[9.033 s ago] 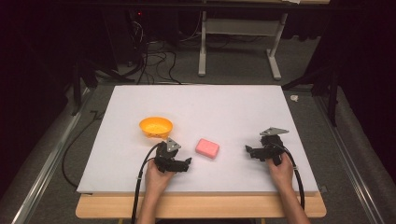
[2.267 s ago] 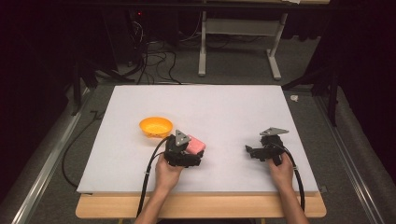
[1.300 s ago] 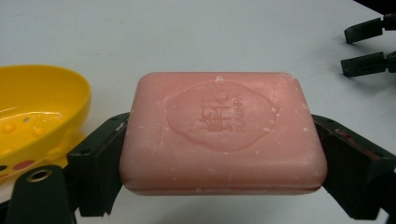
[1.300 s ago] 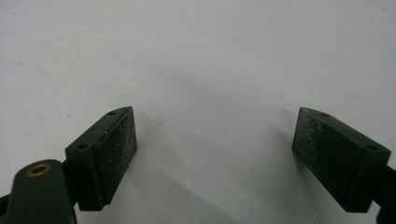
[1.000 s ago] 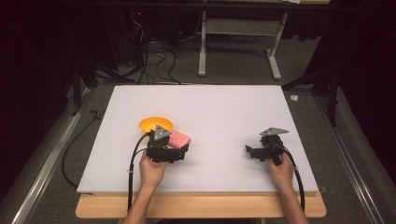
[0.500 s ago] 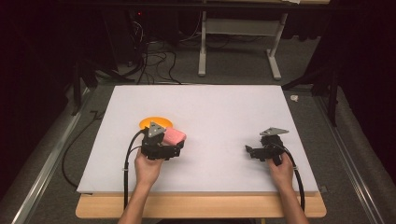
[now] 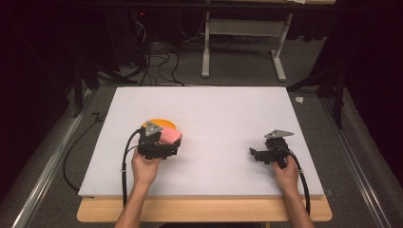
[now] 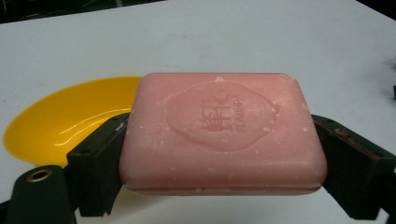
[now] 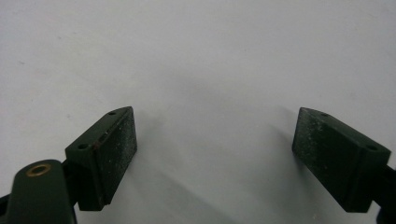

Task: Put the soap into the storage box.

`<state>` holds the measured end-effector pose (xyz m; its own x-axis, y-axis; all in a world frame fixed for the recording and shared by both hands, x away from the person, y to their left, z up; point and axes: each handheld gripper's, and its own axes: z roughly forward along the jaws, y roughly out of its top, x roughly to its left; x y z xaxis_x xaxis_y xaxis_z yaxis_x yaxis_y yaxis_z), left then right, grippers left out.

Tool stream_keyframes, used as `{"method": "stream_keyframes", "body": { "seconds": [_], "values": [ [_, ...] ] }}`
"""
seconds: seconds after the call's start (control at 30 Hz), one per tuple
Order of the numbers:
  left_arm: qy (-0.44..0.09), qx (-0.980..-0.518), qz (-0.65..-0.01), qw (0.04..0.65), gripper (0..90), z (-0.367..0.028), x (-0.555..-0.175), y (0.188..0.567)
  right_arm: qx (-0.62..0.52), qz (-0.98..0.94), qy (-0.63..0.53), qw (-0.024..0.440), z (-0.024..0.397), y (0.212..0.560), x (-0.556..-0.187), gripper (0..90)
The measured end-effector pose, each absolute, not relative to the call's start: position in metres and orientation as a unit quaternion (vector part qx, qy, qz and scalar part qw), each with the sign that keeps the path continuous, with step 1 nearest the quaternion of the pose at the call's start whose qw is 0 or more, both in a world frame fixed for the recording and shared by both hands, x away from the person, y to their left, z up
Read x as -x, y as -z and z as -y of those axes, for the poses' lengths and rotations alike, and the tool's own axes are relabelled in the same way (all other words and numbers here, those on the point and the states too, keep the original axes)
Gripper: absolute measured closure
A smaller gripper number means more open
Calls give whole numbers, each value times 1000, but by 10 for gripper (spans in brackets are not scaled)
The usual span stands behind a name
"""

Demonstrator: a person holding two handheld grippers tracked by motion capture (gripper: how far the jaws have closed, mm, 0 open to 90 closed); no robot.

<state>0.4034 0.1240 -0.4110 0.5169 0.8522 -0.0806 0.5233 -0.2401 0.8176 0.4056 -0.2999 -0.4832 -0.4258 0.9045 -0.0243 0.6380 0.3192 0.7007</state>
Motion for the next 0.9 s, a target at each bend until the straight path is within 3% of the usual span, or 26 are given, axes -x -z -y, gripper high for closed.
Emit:
{"method": "stream_keyframes", "body": {
  "seconds": [0.9],
  "values": [
    [-227,-746,-491,388,135,-135,-432,411,-492,-784,-314,213,300,483,-406,146]
  ]
}}
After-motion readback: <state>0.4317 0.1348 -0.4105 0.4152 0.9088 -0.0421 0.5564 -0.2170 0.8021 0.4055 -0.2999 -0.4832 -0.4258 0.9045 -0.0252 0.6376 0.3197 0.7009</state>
